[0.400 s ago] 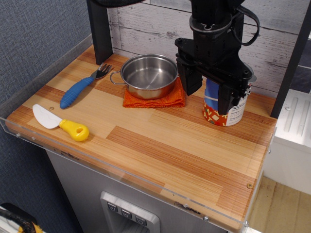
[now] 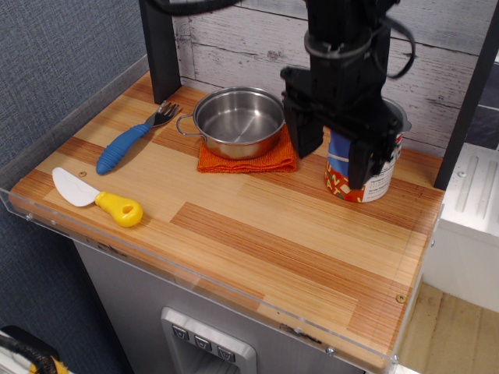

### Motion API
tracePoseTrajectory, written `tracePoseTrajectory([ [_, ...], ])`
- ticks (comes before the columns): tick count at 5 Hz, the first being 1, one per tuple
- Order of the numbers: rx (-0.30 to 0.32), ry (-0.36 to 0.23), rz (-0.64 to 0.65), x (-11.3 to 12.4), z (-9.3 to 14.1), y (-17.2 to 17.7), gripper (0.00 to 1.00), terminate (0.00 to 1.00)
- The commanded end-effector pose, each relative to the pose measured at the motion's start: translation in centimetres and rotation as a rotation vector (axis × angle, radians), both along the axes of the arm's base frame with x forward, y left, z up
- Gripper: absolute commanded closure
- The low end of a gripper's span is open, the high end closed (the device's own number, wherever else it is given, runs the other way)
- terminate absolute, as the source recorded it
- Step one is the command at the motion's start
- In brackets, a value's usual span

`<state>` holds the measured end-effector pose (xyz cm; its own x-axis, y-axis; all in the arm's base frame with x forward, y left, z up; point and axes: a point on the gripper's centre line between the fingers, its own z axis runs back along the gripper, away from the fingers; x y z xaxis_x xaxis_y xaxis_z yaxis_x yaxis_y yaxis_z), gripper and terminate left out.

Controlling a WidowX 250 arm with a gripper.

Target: Place the metal pot near the front right corner of the table.

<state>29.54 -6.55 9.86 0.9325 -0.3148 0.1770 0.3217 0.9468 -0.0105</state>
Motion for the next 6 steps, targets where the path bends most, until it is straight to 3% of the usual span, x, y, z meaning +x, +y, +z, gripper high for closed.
tracePoseTrajectory([
  [1,0.085,-0.020,-0.100,0.8,1.2,3.7,0.00,0.00],
  [2,0.140,-0.028,-0.165,2.1,1.3,5.9,0.00,0.00],
  [3,0.146,-0.031,-0.265,3.5,0.7,8.4,0.00,0.00],
  [4,0.187,-0.032,-0.310,4.4,0.1,10.0,0.00,0.00],
  [6,0.208,-0.037,-0.389,5.7,-1.8,12.1,0.00,0.00],
])
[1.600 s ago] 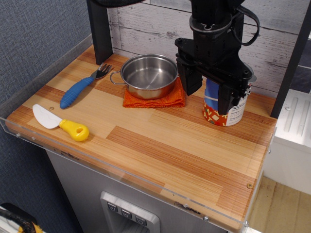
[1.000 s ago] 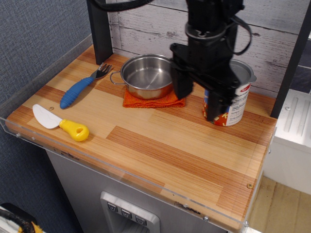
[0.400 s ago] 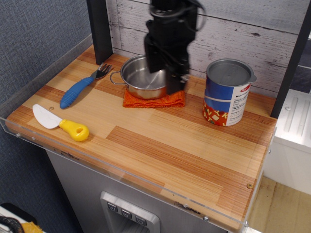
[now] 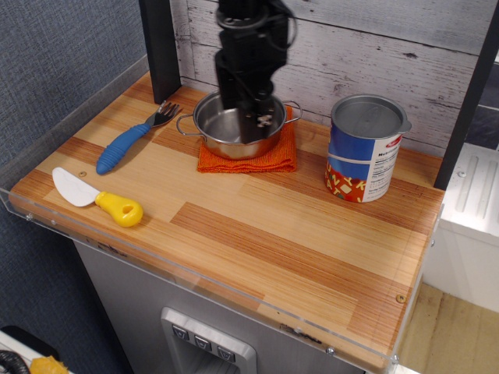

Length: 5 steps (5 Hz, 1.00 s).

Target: Place the metal pot near the front right corner of the table.

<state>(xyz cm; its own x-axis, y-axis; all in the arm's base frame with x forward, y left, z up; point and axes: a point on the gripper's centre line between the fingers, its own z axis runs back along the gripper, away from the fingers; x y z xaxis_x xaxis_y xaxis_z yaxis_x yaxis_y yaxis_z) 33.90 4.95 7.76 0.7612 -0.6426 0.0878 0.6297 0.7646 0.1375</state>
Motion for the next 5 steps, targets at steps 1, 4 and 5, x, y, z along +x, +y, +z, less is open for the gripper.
tracePoseTrajectory([
  [1,0.028,-0.028,-0.052,1.9,-0.8,0.8,0.00,0.00],
  [4,0.046,-0.025,-0.055,3.1,-2.5,1.0,0.00,0.00],
  [5,0.054,-0.011,-0.055,3.3,-3.1,1.0,0.00,0.00],
])
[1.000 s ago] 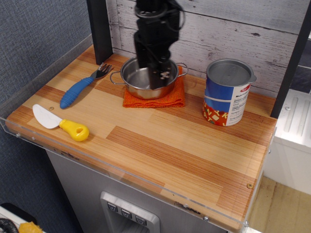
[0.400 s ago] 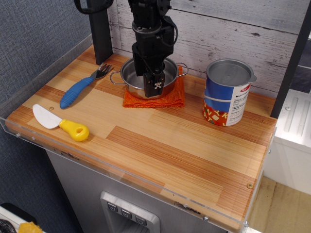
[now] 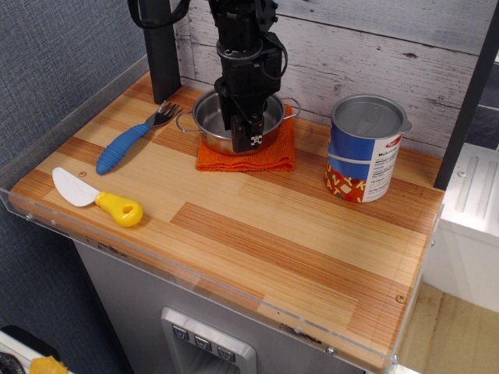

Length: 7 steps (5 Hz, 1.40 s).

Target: Place the metal pot near the front right corner of the table.

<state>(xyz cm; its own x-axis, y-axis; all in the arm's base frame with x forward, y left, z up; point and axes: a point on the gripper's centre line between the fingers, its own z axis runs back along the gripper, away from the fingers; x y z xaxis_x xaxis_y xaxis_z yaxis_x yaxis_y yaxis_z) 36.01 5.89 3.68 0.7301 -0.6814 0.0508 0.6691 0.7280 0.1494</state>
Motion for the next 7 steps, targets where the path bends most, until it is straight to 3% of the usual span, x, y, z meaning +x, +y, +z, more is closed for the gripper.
tracePoseTrajectory([
  [1,0.015,-0.030,-0.007,1.2,0.7,-0.1,0.00,0.00],
  [2,0.016,-0.025,-0.005,1.1,0.6,-0.1,0.00,0.00],
  [3,0.012,-0.055,-0.005,0.9,1.6,-0.1,1.00,0.00],
  [7,0.049,-0.211,0.008,-1.7,6.9,-0.5,1.00,0.00],
])
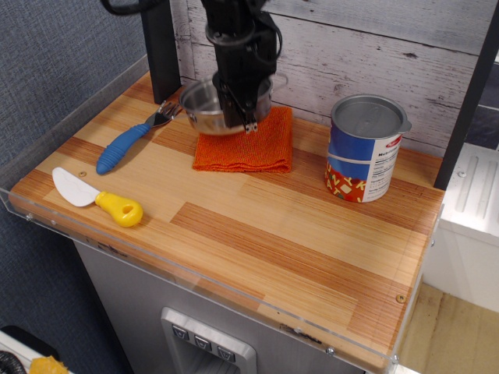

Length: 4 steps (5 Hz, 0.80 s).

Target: Place the metal pot near the front right corner of the table.

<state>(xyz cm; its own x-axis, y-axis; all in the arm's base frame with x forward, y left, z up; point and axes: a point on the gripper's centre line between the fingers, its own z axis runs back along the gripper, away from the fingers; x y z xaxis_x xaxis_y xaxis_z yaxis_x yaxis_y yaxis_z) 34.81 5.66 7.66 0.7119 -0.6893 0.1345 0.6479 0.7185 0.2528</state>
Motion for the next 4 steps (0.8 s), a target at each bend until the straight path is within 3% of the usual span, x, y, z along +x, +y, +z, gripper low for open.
tracePoseTrajectory([
  [1,0.039,-0.063,0.078,-2.5,3.6,-1.3,1.00,0.00],
  [2,0.029,-0.030,0.114,-5.1,3.1,-2.3,1.00,0.00],
  [4,0.025,0.027,0.034,-9.5,0.7,-5.8,1.00,0.00],
])
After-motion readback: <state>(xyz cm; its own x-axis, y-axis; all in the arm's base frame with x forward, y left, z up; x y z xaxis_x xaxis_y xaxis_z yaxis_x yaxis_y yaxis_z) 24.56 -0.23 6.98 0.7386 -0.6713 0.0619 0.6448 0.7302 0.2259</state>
